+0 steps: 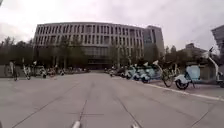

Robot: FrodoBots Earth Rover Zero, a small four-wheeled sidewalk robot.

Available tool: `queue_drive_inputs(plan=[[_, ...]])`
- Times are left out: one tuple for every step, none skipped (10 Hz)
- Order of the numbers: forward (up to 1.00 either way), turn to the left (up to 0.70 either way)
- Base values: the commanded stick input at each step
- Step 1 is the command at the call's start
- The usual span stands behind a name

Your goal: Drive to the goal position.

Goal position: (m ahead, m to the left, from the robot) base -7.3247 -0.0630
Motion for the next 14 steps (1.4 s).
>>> queue_drive_inputs(plan=[[0.70, 0.15], [0.70, 0.34], [0.70, 0.35], [0.70, 0.35], [0.70, 0.35], [0.70, 0.35], [0.70, 0.35], [0.70, 0.35], [0.70, 0.35], [0.70, 0.35], [0.70, 0.35], [0.70, 0.35], [0.70, 0.35], [0.70, 0.35]])
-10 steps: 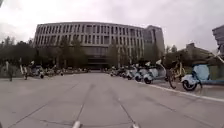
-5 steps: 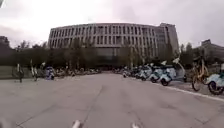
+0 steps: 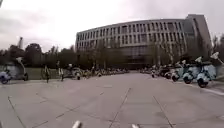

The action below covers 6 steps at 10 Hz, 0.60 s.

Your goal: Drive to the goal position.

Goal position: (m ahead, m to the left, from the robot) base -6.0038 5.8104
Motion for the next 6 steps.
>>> queue_drive_inputs(plan=[[0.70, 0.35], [0.70, 0.35], [0.70, 0.35], [0.70, 0.35], [0.70, 0.35], [0.70, 0.35]])
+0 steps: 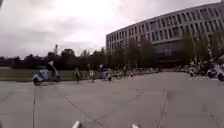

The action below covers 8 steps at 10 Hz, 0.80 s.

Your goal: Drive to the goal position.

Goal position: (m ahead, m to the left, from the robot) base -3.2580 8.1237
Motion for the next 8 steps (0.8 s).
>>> queue_drive_inputs(plan=[[0.70, 0.35], [0.70, 0.35], [0.70, 0.35], [0.70, 0.35], [0.70, 0.35], [0.70, 0.35], [0.70, 0.35], [0.70, 0.35]])
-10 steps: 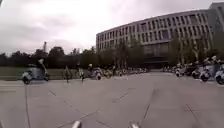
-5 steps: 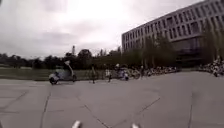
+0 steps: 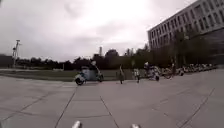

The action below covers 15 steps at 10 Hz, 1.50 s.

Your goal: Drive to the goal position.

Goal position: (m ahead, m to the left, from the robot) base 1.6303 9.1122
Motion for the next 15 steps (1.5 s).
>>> queue_drive_inputs(plan=[[0.70, 0.30], [0.70, 0.12], [0.70, 0.07], [0.70, 0.06], [0.70, 0.06], [0.70, 0.06], [0.70, 0.06], [0.70, 0.06], [0.70, 0.06], [0.70, 0.06], [0.70, 0.05], [0.70, 0.11], [0.70, 0.35], [0.70, 0.35], [0.70, 0.35]])
